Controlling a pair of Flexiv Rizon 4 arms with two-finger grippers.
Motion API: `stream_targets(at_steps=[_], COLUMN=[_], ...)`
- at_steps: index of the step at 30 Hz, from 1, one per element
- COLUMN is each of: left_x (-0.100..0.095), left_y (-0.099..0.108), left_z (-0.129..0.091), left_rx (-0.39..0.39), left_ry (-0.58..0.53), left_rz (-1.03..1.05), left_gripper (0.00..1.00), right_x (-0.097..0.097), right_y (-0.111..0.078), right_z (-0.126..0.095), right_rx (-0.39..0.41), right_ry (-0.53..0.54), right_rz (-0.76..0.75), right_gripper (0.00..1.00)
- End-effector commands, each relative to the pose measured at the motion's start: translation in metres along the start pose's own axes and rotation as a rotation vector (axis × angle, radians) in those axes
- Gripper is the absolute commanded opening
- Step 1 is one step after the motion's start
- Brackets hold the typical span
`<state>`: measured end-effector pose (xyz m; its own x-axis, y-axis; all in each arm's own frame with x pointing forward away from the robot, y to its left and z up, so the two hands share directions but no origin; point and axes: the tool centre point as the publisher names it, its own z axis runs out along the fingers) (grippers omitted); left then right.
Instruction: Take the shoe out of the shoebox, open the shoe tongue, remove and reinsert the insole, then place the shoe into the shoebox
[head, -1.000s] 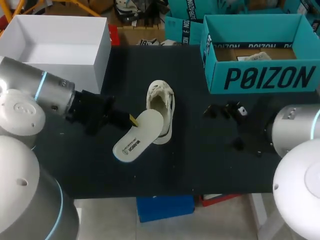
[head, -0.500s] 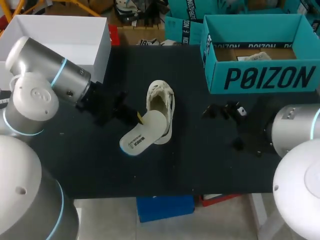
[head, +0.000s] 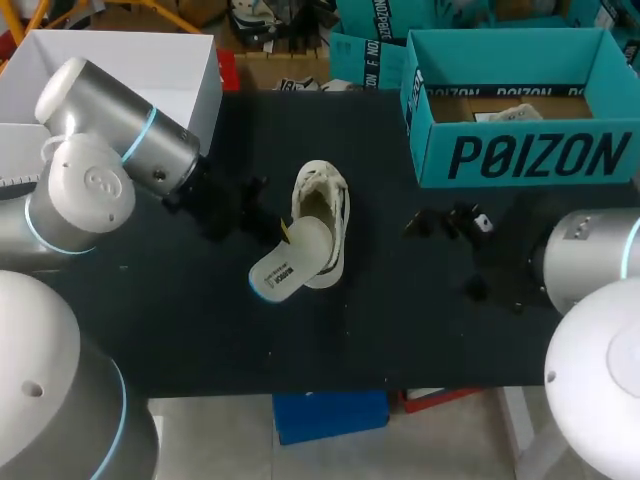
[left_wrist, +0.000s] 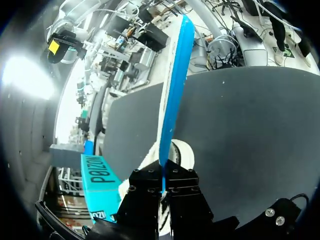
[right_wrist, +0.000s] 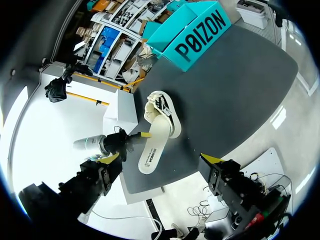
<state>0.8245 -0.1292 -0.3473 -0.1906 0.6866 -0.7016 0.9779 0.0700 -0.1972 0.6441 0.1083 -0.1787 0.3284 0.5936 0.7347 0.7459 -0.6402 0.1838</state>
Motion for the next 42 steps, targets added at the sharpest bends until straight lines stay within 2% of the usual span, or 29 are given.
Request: stream_targets(at_steps=[1, 16, 25, 34, 42], left_x=[-0.001, -0.014, -0.015, -0.015, -0.021], left_y=[0.012, 0.032, 0.042, 0.053, 0.057], left_z=[0.01, 0.025, 0.037, 0.034, 0.025], left_rx=[-0.007, -0.05, -0.061, -0.117, -0.186], left_ry=[0.013, 0.04, 0.056, 0.077, 0.026], left_rz=[0.0, -0.005, -0.01, -0.008, 0.005], left_gripper=[0.0, 0.0, 0.0, 0.0, 0.0], right_x=[-0.011, -0.011, -0.011, -0.011, -0.011], right_y=[-0.007, -0.007, -0.007, -0.007, -0.007], right_z=[-0.028, -0.028, -0.028, -0.028, -0.028], right_rx=[-0.077, -0.077, -0.077, -0.077, -0.077], right_ry=[0.014, 0.014, 0.014, 0.014, 0.014], right_rz=[0.048, 0.048, 0.048, 0.048, 0.048], right_gripper=[1.0, 1.0, 1.0, 1.0, 1.0])
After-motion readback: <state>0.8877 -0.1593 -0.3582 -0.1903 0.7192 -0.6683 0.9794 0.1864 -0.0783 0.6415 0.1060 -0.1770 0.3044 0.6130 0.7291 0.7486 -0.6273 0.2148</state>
